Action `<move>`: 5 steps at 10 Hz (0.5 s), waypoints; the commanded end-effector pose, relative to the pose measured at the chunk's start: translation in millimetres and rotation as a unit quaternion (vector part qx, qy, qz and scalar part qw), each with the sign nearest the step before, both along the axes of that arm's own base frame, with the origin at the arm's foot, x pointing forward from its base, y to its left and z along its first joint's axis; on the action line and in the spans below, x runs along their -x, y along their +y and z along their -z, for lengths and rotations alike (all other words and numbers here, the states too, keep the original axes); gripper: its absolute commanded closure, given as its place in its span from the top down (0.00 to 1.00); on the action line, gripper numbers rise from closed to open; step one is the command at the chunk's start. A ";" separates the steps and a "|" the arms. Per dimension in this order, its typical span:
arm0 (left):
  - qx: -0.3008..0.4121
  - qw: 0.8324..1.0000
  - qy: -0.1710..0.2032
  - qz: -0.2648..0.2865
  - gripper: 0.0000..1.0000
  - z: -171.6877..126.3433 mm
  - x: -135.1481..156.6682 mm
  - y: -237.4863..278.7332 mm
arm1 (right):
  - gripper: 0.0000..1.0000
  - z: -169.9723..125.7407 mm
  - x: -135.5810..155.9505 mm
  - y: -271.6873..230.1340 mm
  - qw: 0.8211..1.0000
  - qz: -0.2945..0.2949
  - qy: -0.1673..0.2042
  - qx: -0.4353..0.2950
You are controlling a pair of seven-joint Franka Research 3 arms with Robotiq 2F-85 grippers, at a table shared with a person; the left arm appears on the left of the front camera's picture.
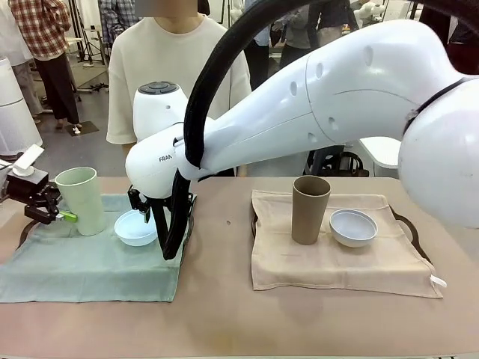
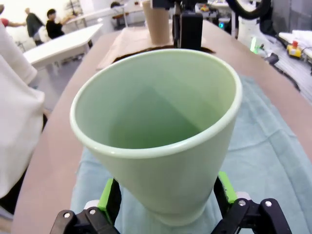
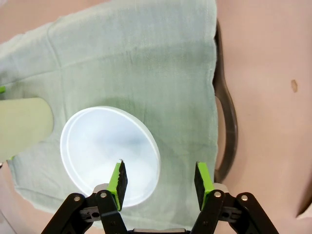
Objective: Set up a tray with a mat and arrange the tableware.
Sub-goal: Place the Picnic Bowl and Reusable plastic cup back onto the Handle tray in front of the human's position.
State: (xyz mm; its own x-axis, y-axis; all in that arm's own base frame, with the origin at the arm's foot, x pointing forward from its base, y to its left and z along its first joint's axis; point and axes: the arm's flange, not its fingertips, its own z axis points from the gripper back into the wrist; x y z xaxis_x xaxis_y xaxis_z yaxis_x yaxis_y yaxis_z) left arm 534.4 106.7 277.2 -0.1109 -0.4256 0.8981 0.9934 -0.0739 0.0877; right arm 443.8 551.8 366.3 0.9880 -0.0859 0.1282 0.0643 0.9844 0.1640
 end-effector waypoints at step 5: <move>-0.248 0.965 0.060 -0.060 1.00 -80.4 49.7 13.3 | 0.97 -58.6 53.3 -32.4 1.000 -0.005 -0.026 0.010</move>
